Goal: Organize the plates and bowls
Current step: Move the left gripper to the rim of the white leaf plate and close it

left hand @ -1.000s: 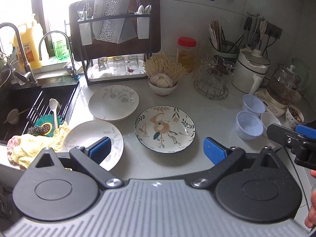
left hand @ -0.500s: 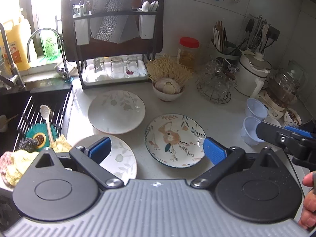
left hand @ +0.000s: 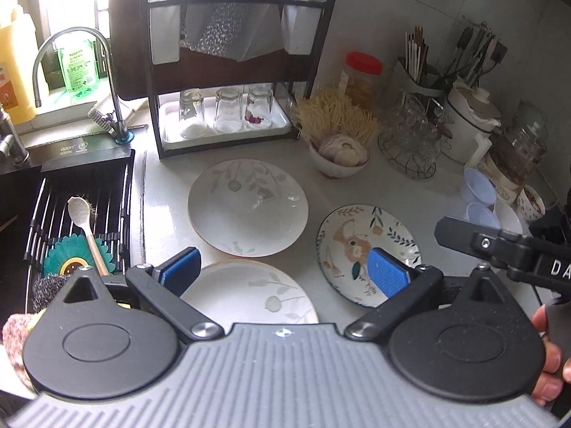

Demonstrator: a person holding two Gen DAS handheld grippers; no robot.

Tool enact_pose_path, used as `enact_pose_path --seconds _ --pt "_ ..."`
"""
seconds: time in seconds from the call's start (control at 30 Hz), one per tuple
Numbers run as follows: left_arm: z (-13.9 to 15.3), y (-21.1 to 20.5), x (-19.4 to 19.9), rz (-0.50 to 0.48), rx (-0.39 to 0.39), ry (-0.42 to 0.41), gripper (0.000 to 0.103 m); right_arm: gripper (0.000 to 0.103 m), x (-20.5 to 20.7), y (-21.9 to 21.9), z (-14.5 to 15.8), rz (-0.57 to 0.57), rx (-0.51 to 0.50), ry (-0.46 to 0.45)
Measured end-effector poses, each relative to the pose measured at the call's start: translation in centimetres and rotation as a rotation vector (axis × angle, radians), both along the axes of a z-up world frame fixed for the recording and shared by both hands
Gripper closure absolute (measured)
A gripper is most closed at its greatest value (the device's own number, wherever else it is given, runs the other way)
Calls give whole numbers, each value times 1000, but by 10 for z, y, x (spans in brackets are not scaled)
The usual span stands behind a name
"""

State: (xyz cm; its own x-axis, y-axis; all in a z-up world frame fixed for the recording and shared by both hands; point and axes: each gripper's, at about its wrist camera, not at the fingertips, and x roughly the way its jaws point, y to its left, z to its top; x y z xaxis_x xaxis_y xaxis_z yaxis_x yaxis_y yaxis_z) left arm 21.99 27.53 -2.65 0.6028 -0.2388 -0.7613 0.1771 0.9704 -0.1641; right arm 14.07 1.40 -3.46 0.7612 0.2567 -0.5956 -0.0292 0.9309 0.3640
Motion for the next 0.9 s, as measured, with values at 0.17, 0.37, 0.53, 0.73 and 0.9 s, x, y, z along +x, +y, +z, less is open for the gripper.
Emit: enact_pose_path --seconds 0.17,0.37,0.53,0.73,0.9 --pt "-25 36 22 -54 -1 49 2 19 23 33 -21 14 11 105" --pt "-73 81 39 -60 -69 137 3 33 48 56 -62 24 7 266" --pt "-112 108 47 -58 -136 194 11 47 57 71 -94 51 -10 375" --pt "-155 117 60 -73 -147 277 34 58 65 77 -130 43 -44 470" --pt "-177 118 65 -98 -144 300 46 62 63 80 -145 52 -32 493"
